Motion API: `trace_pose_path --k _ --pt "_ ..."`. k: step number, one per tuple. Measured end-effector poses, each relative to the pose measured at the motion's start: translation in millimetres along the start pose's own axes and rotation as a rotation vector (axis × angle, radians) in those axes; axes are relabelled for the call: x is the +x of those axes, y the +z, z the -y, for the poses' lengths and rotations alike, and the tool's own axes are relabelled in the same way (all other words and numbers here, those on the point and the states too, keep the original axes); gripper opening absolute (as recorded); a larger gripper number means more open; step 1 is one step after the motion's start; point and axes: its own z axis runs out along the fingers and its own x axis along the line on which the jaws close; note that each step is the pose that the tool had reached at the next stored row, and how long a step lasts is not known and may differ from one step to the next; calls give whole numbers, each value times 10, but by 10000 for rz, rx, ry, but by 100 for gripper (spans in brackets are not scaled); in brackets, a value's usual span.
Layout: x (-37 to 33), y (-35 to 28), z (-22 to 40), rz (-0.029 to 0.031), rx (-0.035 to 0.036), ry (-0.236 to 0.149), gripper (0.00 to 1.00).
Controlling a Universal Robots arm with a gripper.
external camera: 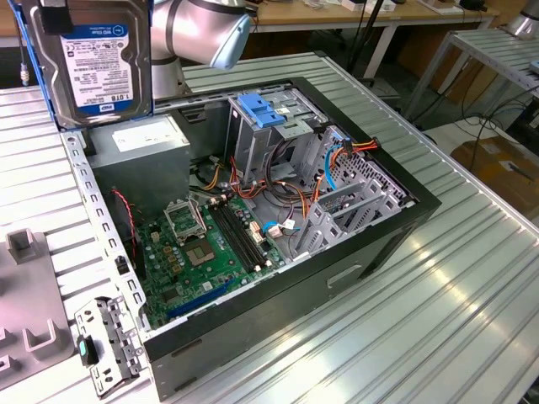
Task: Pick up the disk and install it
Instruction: 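Pick up the disk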
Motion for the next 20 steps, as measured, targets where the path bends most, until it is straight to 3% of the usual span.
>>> trace_pose_path --k 10,20 --pt "-4 8 196 0 0 0 37" --pt "22 12 215 0 0 0 37"
